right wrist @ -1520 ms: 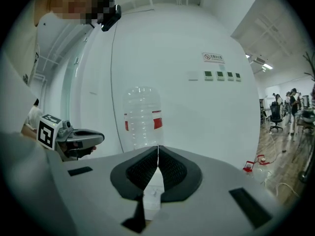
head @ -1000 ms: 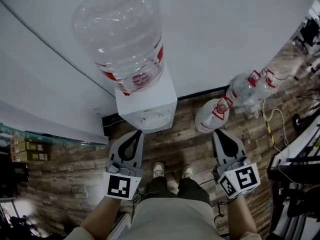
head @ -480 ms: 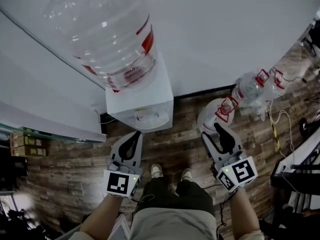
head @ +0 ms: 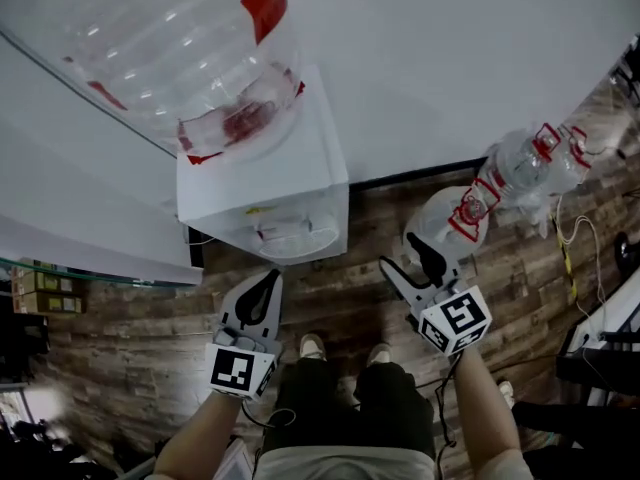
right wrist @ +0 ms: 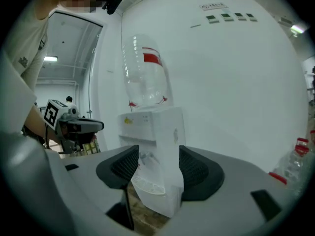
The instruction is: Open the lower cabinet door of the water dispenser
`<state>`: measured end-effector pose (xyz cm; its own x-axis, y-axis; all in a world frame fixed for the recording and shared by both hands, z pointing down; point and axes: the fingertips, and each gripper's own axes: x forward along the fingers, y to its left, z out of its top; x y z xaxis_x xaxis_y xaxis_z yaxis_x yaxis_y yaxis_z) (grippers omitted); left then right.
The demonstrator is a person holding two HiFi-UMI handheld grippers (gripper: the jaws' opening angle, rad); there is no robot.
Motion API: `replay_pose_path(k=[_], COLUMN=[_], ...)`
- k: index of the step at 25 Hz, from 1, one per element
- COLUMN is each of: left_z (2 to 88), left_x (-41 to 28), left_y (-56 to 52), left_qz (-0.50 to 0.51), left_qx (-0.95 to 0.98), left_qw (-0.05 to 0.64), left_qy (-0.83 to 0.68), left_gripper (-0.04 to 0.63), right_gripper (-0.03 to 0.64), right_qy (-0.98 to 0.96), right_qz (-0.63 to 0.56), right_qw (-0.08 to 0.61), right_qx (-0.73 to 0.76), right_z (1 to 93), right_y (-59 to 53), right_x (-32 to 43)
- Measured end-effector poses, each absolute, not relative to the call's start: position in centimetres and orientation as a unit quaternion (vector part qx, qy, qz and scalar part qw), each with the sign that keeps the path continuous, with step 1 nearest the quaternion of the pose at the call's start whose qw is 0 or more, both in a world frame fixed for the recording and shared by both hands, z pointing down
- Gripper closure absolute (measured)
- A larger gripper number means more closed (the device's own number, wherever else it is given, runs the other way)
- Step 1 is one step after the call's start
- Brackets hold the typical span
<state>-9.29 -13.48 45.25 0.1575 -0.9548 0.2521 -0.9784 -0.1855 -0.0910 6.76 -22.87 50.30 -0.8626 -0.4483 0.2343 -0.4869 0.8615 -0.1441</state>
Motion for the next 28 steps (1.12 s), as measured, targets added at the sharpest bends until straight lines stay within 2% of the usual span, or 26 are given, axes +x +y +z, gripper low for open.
replay_pose_path(k=[18,28], left_z=[63.0,68.8], left_x=[-12.4,-13.7], left_y=[-16.1,-16.8], left_qz=[0.109,0.115], left_qx=[0.746,0.733], left_qw=[0.045,0.051], left_qy=[-0.655,-0.669], left_gripper=[0.591,0.591], right_gripper=[0.318,0.277], right_qy=[-0.964,-0.966], right_qz=[0.122,0.117], right_qw=[0.152,0.191], right_qx=[0.179,0.127], right_z=[79.3,88.5], right_y=[-27.7,-30.5], right_x=[0.0,-3.8])
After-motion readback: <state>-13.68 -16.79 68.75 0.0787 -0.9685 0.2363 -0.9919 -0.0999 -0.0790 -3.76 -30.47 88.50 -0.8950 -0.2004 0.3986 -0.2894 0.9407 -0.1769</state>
